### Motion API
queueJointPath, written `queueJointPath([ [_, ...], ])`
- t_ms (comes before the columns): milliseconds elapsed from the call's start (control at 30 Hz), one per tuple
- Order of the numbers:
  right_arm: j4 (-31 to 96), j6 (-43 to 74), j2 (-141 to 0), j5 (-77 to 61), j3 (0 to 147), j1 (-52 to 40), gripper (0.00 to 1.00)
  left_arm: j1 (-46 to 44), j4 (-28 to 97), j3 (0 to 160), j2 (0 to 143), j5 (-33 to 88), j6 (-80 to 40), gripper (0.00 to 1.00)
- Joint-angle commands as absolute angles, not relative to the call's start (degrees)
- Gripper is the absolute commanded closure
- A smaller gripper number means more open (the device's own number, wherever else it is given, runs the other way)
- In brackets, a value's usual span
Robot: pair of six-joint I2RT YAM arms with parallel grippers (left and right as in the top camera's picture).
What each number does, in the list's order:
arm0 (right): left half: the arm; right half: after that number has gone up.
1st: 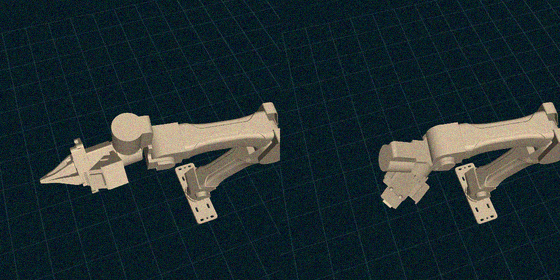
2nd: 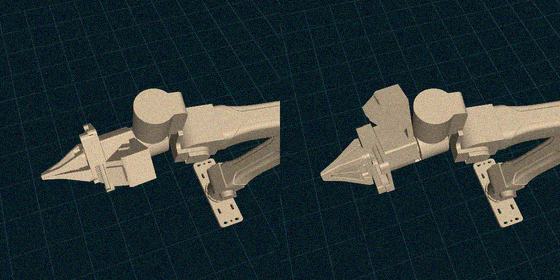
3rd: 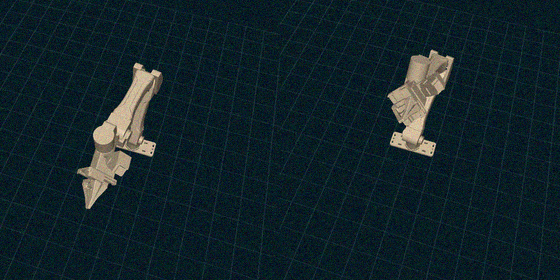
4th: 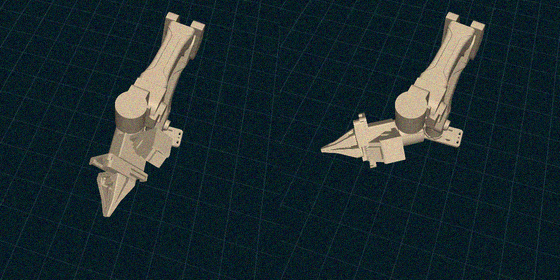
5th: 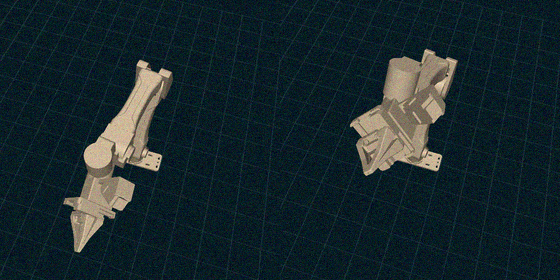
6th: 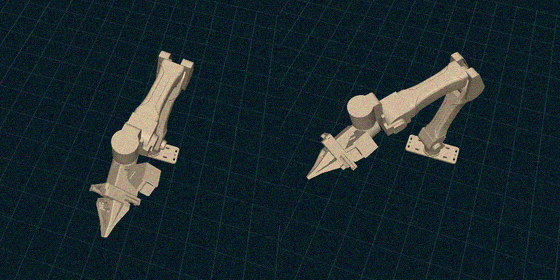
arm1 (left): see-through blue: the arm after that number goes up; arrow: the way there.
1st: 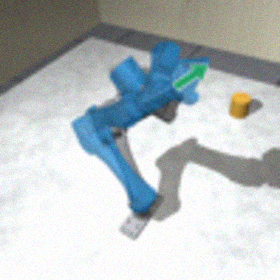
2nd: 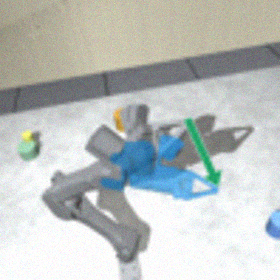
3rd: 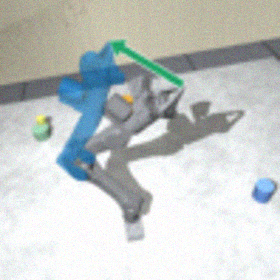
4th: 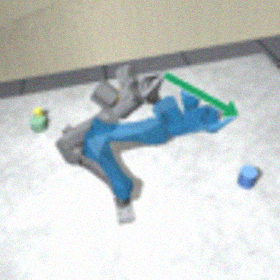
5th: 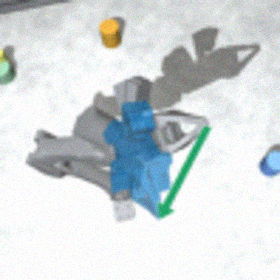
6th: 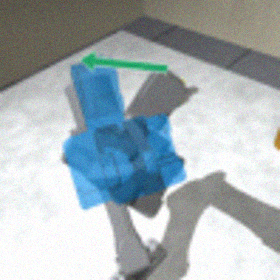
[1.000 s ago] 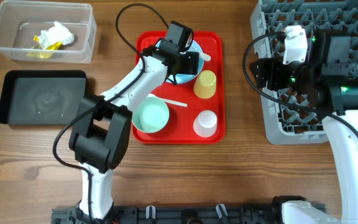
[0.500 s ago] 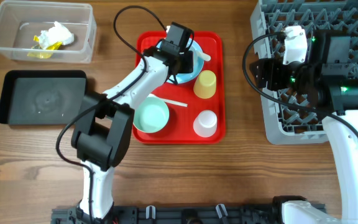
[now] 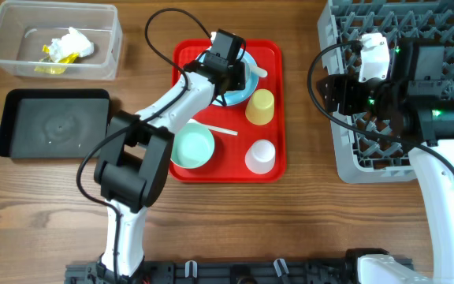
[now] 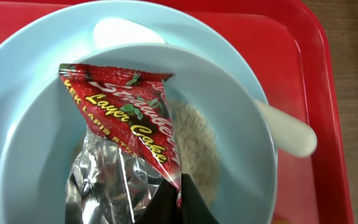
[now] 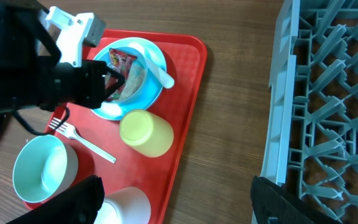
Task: Sort waste into correct bins and load items into the dishwasher rack
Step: 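Reach the left gripper to the blue plate and grasp the red wrapper, then carry the red wrapper left and drop it into the clear bin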
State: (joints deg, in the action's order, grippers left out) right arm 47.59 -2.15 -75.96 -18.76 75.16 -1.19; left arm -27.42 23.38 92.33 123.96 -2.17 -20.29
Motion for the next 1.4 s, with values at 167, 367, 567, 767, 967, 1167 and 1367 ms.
queueJointPath([
  [167, 47.6, -1.5, -76.7, -18.0, 76.4, -1.0, 0.2, -25.6, 29.1, 92.6, 106.7, -3.2, -19.7, 0.96],
  [367, 47.4, -1.5, -76.8, -18.0, 76.4, -1.0, 0.2, -18.4, 28.1, 92.6, 103.5, -7.4, -14.9, 0.96],
  [567, 47.2, -1.4, -77.1, -18.0, 76.4, -1.0, 0.2, -4.4, 22.0, 92.6, 106.5, -8.1, -13.3, 0.96],
  [767, 47.2, -0.9, -78.3, -18.0, 76.4, -1.0, 0.2, 5.5, 12.3, 92.6, 111.1, -7.1, -13.3, 0.96],
  [967, 47.2, -0.9, -78.6, -18.0, 76.4, -1.0, 0.2, 9.5, 9.1, 92.6, 115.2, -7.1, -13.3, 0.34],
  [1167, 47.2, -0.9, -78.6, -18.0, 76.4, -1.0, 0.2, 10.1, 10.0, 92.6, 115.6, -7.1, -13.3, 0.0],
  [1367, 47.2, -1.1, -78.6, -18.0, 76.4, -1.0, 0.2, 7.9, 15.5, 92.6, 114.4, -7.1, -13.3, 0.0],
])
